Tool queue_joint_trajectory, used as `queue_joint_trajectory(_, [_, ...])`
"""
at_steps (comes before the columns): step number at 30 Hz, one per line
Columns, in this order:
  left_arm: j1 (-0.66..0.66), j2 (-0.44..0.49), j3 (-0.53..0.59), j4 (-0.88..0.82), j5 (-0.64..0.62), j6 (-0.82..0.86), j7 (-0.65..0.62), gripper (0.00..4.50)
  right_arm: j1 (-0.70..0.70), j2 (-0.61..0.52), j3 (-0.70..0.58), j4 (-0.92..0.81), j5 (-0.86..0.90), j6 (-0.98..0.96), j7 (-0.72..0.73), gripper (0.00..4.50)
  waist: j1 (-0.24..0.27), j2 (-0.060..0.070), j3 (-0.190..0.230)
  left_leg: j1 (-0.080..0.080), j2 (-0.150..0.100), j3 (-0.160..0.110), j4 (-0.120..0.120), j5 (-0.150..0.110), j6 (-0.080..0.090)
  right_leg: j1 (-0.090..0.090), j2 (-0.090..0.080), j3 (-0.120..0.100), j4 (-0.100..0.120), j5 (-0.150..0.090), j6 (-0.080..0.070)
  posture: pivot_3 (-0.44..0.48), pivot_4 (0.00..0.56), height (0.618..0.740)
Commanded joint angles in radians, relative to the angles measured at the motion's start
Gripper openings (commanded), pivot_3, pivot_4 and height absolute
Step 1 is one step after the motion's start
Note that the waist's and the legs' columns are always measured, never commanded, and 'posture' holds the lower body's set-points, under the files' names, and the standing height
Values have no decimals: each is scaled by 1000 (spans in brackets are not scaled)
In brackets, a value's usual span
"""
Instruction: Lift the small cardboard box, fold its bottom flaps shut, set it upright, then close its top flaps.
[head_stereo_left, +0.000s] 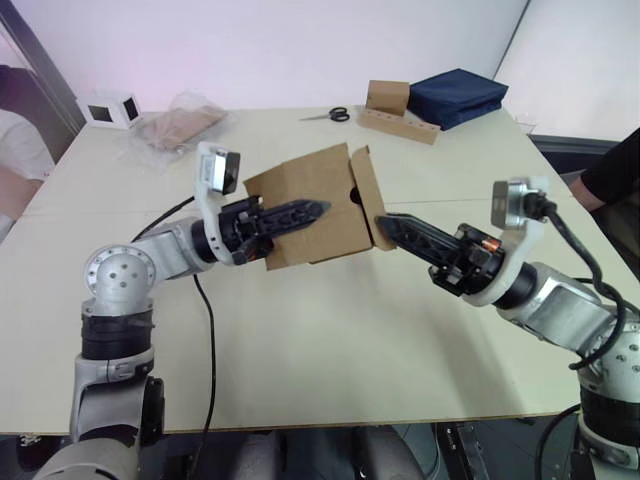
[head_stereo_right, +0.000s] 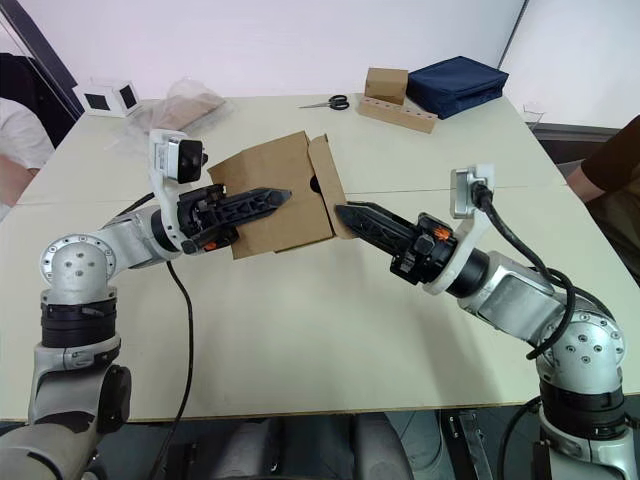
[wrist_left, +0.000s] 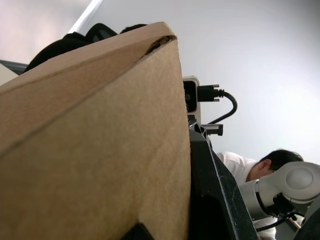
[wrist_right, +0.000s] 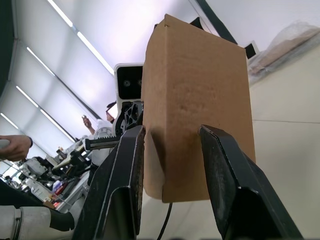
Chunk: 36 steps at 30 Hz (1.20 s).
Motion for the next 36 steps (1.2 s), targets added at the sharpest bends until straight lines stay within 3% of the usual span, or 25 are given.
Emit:
queue_joint_trajectory(1, [-26,3,27,-17,-35,-10,-6,0,-5,-9,-7,-32,19,-18,9,1725,0,0,0,0,0,0,0,0,0,0,0,0,0,0,0,0,150,740])
queue_joint_trajectory(26, [-19,-32,9,-50,-3,-42,5,0,-58,40,32,3,-82,-65,-26,1725,0,0,0,0,0,0,0,0,0,0,0,0,0,0,0,0,150,740])
queue_joint_trajectory(36, [4,-46,-37,-71,102,-131,-11,0,-71,60,48,-22,-74,-71,-63,1725,0,0,0,0,0,0,0,0,0,0,0,0,0,0,0,0,150,740])
